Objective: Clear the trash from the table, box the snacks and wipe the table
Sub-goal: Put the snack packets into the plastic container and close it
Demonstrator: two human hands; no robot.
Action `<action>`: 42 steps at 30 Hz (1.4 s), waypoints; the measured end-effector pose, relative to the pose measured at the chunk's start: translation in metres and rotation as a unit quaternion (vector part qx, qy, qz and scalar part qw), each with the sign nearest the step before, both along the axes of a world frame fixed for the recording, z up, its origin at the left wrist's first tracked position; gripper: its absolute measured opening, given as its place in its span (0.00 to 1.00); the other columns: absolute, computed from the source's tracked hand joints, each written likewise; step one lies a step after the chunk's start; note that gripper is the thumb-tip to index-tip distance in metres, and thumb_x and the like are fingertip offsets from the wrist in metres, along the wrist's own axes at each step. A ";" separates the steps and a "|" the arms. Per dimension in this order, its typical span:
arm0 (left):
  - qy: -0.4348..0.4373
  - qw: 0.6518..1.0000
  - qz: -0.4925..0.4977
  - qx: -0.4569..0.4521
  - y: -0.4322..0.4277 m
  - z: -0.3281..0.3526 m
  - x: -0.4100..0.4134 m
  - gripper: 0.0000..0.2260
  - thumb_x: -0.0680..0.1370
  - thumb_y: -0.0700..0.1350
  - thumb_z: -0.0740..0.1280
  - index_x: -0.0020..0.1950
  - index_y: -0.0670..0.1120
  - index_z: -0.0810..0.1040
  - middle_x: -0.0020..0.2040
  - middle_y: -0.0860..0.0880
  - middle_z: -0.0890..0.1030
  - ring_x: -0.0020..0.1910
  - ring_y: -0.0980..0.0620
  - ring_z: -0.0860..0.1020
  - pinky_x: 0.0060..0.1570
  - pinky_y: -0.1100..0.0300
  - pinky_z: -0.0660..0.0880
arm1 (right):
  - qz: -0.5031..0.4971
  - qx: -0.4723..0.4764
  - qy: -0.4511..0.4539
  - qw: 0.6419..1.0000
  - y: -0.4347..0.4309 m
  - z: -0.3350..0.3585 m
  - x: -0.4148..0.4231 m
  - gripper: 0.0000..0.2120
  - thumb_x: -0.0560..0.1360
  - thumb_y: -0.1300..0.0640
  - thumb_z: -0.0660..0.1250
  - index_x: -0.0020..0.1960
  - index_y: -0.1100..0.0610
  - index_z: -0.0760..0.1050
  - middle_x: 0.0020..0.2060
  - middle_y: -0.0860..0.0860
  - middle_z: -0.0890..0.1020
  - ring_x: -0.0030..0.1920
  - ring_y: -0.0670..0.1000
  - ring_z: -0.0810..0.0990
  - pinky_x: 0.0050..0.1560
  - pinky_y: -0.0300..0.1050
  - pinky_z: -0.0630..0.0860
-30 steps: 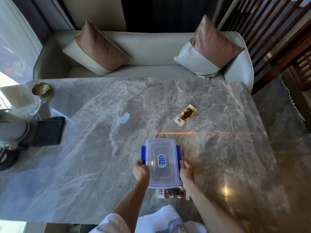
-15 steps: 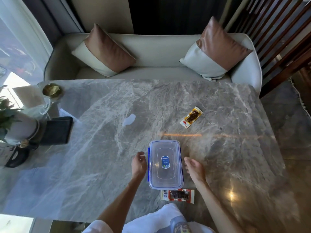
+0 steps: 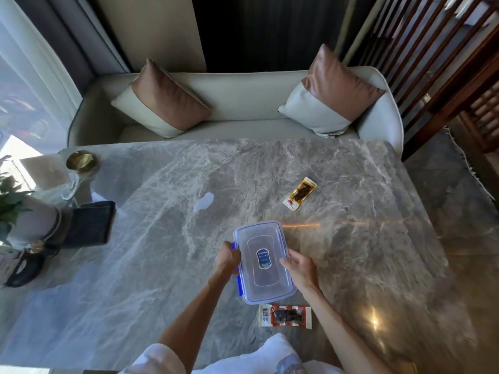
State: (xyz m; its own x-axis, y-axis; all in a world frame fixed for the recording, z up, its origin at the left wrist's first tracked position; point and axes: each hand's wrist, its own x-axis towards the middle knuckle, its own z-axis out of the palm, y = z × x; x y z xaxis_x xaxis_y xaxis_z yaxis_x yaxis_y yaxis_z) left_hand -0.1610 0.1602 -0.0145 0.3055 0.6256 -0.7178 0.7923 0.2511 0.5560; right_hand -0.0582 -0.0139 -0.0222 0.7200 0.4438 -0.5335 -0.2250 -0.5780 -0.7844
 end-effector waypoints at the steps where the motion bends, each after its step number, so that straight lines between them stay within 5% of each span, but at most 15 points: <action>1: 0.004 1.000 -0.009 0.008 0.003 -0.006 0.001 0.09 0.73 0.43 0.59 0.52 0.44 0.69 0.48 0.40 0.77 0.44 0.40 0.81 0.35 0.40 0.81 | 0.002 0.013 -0.004 1.000 0.000 0.002 0.001 0.15 0.73 0.61 0.70 0.59 0.56 0.81 0.51 0.47 0.85 0.50 0.45 0.83 0.54 0.43 0.79; 6: 0.033 0.996 -0.059 0.055 0.018 -0.067 0.011 0.28 0.73 0.57 0.57 0.72 0.54 0.58 0.61 0.35 0.75 0.52 0.32 0.80 0.47 0.38 0.79 | -0.045 0.106 0.047 0.992 -0.016 0.014 0.015 0.07 0.74 0.66 0.69 0.51 0.62 0.79 0.41 0.54 0.84 0.40 0.51 0.81 0.44 0.43 0.77; 9: 0.030 0.993 -0.091 0.070 0.013 -0.044 0.014 0.19 0.74 0.49 0.62 0.63 0.48 0.63 0.53 0.33 0.77 0.44 0.32 0.81 0.38 0.38 0.80 | -0.139 0.146 0.076 0.977 -0.047 0.017 0.031 0.06 0.74 0.67 0.67 0.50 0.61 0.79 0.34 0.51 0.82 0.35 0.46 0.79 0.36 0.34 0.75; 13: 0.003 0.998 0.060 0.006 0.006 -0.030 -0.002 0.14 0.72 0.37 0.57 0.56 0.44 0.60 0.51 0.32 0.76 0.31 0.36 0.80 0.24 0.44 0.79 | -0.267 0.114 0.052 0.956 -0.102 0.007 0.058 0.10 0.73 0.67 0.68 0.55 0.63 0.77 0.30 0.47 0.82 0.29 0.41 0.79 0.29 0.30 0.74; 17: 0.007 0.964 0.265 -0.009 -0.005 -0.042 -0.033 0.19 0.73 0.39 0.63 0.58 0.43 0.56 0.55 0.33 0.75 0.44 0.35 0.81 0.44 0.40 0.80 | -0.306 0.052 0.045 0.949 -0.125 -0.020 0.068 0.11 0.74 0.68 0.68 0.56 0.67 0.76 0.25 0.48 0.81 0.24 0.39 0.77 0.26 0.30 0.74; 21: -0.047 0.939 0.339 -0.038 -0.015 -0.050 -0.053 0.15 0.75 0.37 0.62 0.51 0.47 0.55 0.52 0.35 0.73 0.30 0.41 0.78 0.24 0.51 0.79 | -0.277 0.016 0.067 0.959 -0.100 -0.054 0.050 0.15 0.74 0.73 0.65 0.61 0.74 0.71 0.22 0.48 0.79 0.21 0.39 0.75 0.23 0.29 0.72; 25: -0.047 0.934 0.352 -0.039 -0.017 -0.046 -0.056 0.15 0.74 0.35 0.61 0.52 0.47 0.57 0.50 0.36 0.72 0.29 0.42 0.76 0.17 0.57 0.76 | -0.234 -0.004 0.092 0.968 -0.066 -0.072 0.033 0.19 0.75 0.69 0.65 0.66 0.68 0.70 0.34 0.55 0.77 0.31 0.48 0.74 0.23 0.30 0.72; 29: -0.053 0.920 0.384 -0.062 -0.026 -0.046 -0.059 0.16 0.75 0.35 0.63 0.52 0.47 0.56 0.51 0.34 0.74 0.35 0.40 0.79 0.28 0.50 0.79 | -0.208 -0.039 0.072 0.975 -0.045 -0.073 0.025 0.22 0.77 0.64 0.64 0.70 0.66 0.67 0.51 0.61 0.81 0.45 0.57 0.80 0.44 0.48 0.79; 31: -0.064 0.905 0.410 -0.091 -0.031 -0.049 -0.061 0.17 0.76 0.34 0.63 0.53 0.46 0.56 0.47 0.36 0.73 0.30 0.41 0.78 0.22 0.52 0.79 | -0.150 -0.075 0.010 0.986 -0.040 -0.067 0.024 0.20 0.78 0.64 0.63 0.67 0.69 0.69 0.57 0.59 0.79 0.56 0.61 0.79 0.57 0.55 0.75; 33: -0.077 0.898 0.411 -0.137 -0.034 -0.056 -0.065 0.17 0.77 0.36 0.64 0.57 0.44 0.57 0.46 0.35 0.74 0.22 0.43 0.79 0.17 0.55 0.76 | -0.084 -0.106 -0.033 0.990 -0.039 -0.067 0.024 0.18 0.78 0.62 0.63 0.64 0.70 0.72 0.61 0.64 0.78 0.60 0.63 0.77 0.62 0.57 0.72; 36: -0.063 0.914 0.365 -0.164 -0.033 -0.072 -0.077 0.25 0.76 0.45 0.69 0.66 0.39 0.61 0.44 0.35 0.76 0.22 0.43 0.80 0.19 0.57 0.76 | -0.021 -0.187 -0.066 0.980 -0.044 -0.073 0.026 0.25 0.79 0.57 0.62 0.74 0.63 0.63 0.73 0.62 0.65 0.73 0.60 0.64 0.73 0.55 0.62; 42: -0.039 0.948 0.300 -0.103 -0.031 -0.036 -0.077 0.25 0.75 0.51 0.70 0.62 0.48 0.58 0.62 0.35 0.70 0.48 0.37 0.79 0.27 0.51 0.80 | 0.000 -0.163 -0.076 0.984 -0.048 -0.061 0.025 0.29 0.80 0.60 0.61 0.77 0.59 0.53 0.76 0.58 0.60 0.77 0.56 0.56 0.75 0.49 0.54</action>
State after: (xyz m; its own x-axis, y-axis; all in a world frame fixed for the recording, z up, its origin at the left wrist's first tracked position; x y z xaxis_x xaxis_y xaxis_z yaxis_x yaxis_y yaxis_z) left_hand -0.2379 0.1294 -0.0502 -0.0034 0.5519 -0.8339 0.4310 0.7532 0.4968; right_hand -0.0335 -0.0621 -0.0836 0.8030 0.2665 -0.5331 -0.1198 -0.8041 -0.5823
